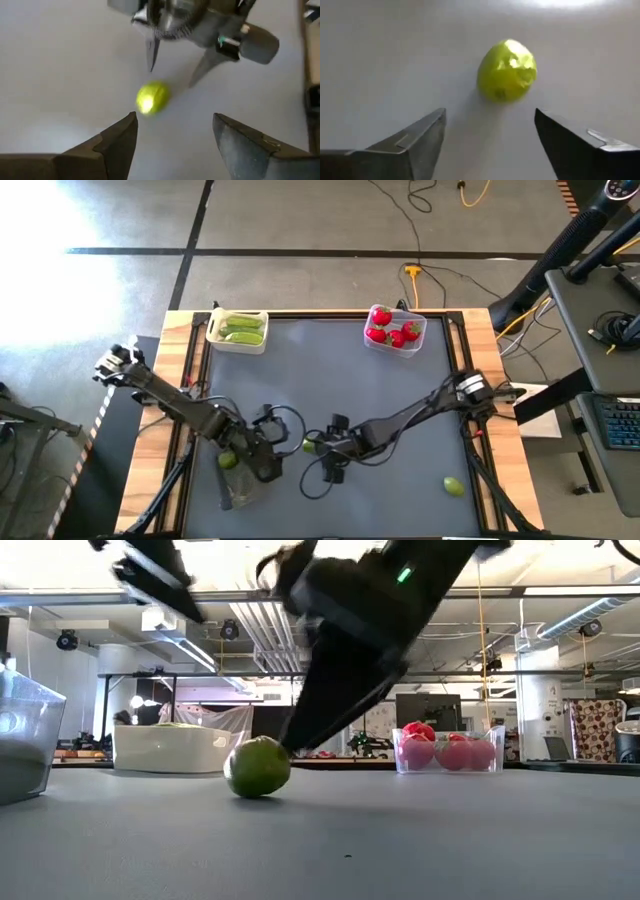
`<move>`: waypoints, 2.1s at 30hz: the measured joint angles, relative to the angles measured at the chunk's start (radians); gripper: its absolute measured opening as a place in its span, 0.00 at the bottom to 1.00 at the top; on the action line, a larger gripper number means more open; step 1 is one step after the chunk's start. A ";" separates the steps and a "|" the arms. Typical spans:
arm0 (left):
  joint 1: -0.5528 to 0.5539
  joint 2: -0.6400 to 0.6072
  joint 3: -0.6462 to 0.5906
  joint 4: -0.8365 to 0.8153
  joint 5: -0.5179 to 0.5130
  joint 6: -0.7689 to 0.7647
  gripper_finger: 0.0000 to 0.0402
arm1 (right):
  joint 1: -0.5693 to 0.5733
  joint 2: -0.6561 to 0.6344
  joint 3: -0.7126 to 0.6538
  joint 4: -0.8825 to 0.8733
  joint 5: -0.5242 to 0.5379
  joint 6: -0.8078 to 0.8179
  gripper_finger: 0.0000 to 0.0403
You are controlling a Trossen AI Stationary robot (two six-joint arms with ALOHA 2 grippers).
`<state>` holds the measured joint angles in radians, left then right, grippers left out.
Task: Sort produce into baskets
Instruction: Put the top lime into the black bin
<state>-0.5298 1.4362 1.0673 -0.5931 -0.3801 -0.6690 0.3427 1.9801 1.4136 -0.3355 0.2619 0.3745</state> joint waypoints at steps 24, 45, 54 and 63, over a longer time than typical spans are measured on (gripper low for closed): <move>0.117 0.356 -0.016 0.352 0.076 0.252 0.76 | 0.354 -0.345 -0.018 -0.471 0.384 0.576 0.75; 0.176 0.438 -0.013 0.351 0.264 0.702 0.75 | 0.356 -0.153 -0.017 -0.294 0.206 0.642 0.74; 0.174 0.450 0.041 0.328 0.260 0.416 0.49 | 0.331 -0.158 -0.014 -0.337 0.209 0.611 0.74; 0.075 0.305 0.246 -0.119 0.242 0.208 0.33 | 0.282 -0.158 0.003 -0.527 0.178 0.540 0.74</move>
<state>-0.4549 1.7409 1.3128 -0.7124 -0.1383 -0.4614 0.6247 1.8218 1.4166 -0.8627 0.4399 0.9141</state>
